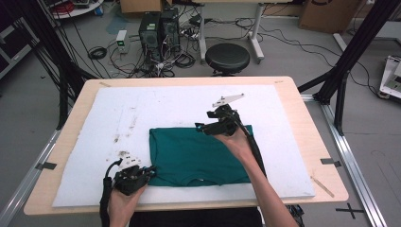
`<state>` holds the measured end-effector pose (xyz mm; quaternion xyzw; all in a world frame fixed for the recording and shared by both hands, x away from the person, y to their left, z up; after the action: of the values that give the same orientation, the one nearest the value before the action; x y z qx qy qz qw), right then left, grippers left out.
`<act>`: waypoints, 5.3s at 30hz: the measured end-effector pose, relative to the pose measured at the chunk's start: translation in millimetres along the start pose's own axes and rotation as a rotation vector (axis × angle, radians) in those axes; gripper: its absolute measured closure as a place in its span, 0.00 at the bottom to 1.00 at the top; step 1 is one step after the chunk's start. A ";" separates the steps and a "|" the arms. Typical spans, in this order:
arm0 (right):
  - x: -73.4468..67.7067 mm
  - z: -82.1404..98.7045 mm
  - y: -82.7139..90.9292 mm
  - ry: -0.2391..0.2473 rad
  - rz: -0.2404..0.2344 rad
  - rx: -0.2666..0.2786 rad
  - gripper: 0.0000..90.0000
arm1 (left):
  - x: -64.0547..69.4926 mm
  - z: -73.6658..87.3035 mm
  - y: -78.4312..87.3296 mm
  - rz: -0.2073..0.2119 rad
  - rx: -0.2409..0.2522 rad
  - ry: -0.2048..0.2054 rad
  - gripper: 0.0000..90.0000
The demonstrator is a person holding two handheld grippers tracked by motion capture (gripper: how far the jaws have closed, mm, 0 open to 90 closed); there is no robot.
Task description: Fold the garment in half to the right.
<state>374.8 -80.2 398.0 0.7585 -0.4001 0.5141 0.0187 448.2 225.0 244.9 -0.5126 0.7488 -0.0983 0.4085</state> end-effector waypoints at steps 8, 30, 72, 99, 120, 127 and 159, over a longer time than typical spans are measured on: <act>-12.2 -25.5 -36.8 0.042 -0.044 -0.042 0.31 | -2.5 0.1 0.1 0.018 -0.001 0.008 0.95; -38.8 -58.4 -151.0 0.064 -0.202 -0.177 0.50 | 0.5 1.3 0.0 0.000 0.010 -0.004 0.95; -70.8 -75.4 -170.3 0.161 -0.124 -0.173 0.96 | -0.9 -1.5 28.7 0.029 0.131 0.013 0.95; -76.3 -86.7 -156.4 0.154 -0.194 -0.114 0.96 | 0.0 -4.8 40.6 0.093 0.185 -0.009 0.95; -21.4 -49.9 -84.7 0.066 -0.147 -0.066 0.96 | 54.1 -40.8 -4.5 0.236 0.159 -0.115 0.95; -1.0 -33.1 -65.3 0.040 -0.095 -0.071 0.96 | 71.5 -56.7 -19.6 0.273 0.145 -0.155 0.95; 67.4 26.9 4.5 -0.066 -0.007 -0.049 0.96 | 151.7 -93.2 -89.9 0.349 0.085 -0.254 0.95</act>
<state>402.8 -134.8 437.1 0.7756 -0.4104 0.4789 0.0256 422.3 30.1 278.6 -0.3658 0.7640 0.0076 0.5315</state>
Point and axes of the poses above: each handheld gripper's, and its own axes: y roughly backward along the jaws, z roughly out of its underside, x roughly to its right, the point moved 1 cm from there along -y, roughly forward along the jaws, and after that the axes turned 4 degrees about -x, right-handed, at the moved point
